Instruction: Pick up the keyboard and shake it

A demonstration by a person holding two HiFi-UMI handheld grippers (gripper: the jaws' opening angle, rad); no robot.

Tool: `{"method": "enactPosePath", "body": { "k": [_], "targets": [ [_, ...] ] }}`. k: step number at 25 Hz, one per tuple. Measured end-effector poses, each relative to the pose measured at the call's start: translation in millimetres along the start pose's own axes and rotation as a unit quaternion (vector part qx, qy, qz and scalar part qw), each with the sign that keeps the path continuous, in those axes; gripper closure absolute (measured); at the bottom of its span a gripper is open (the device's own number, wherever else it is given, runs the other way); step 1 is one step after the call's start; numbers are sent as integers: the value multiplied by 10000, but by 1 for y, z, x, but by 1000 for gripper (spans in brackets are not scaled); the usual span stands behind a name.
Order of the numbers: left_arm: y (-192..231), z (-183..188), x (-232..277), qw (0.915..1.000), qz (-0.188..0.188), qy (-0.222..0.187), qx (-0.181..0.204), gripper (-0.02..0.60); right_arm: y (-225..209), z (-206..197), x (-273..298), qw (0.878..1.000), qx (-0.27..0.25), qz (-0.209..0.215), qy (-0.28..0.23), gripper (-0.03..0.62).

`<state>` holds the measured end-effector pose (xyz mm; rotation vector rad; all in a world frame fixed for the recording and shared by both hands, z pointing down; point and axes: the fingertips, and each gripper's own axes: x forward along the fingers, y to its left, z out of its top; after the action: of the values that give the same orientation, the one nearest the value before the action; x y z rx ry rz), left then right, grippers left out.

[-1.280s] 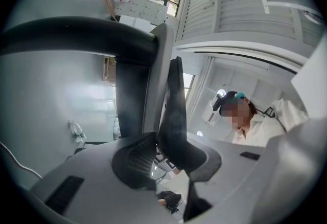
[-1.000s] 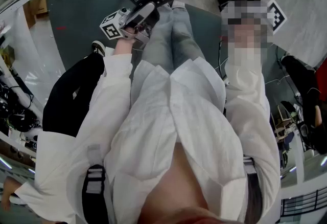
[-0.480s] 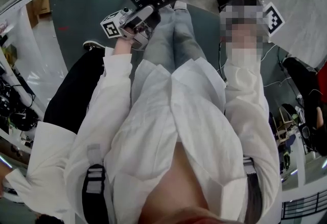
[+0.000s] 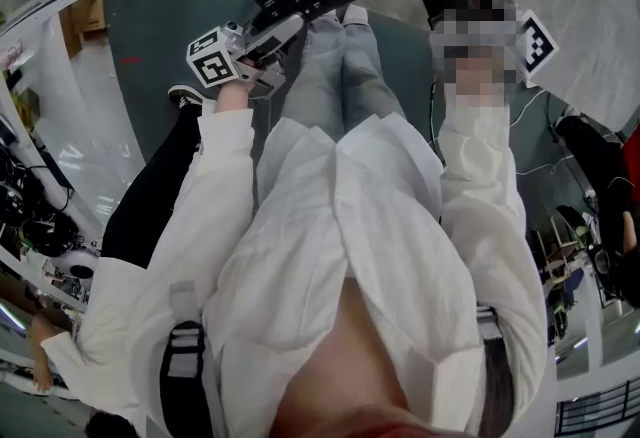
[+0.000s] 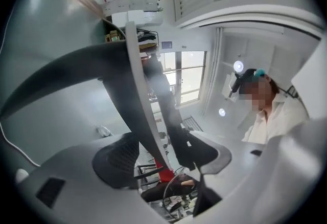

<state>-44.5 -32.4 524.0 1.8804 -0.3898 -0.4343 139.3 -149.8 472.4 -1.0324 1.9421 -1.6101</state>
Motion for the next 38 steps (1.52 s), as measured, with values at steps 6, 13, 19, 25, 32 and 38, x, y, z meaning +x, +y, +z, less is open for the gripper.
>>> {"method": "enactPosePath", "body": {
  "k": [6, 13, 19, 25, 32, 38],
  "targets": [
    [0, 6, 10, 9927, 734, 544, 788, 275, 11, 12, 1, 9997, -177, 141, 110, 510],
    [-2, 24, -21, 9771, 1072, 1075, 1488, 276, 40, -10, 18, 9974, -602, 199, 338, 510],
    [-8, 27, -22, 9705, 1262, 1309, 1586, 276, 56, 0, 16, 9944, -871, 275, 540, 510],
    [-8, 31, -33, 9416, 1622, 1950, 2217, 275, 75, 0, 20, 9899, -1164, 430, 691, 510],
    [-37, 54, -33, 9348, 1532, 1888, 2588, 276, 115, 9, 5, 9864, -1413, 596, 588, 510],
    [-54, 68, -43, 9252, 1471, 1924, 2921, 276, 144, 6, 1, 9821, -1683, 663, 523, 510]
  ]
}}
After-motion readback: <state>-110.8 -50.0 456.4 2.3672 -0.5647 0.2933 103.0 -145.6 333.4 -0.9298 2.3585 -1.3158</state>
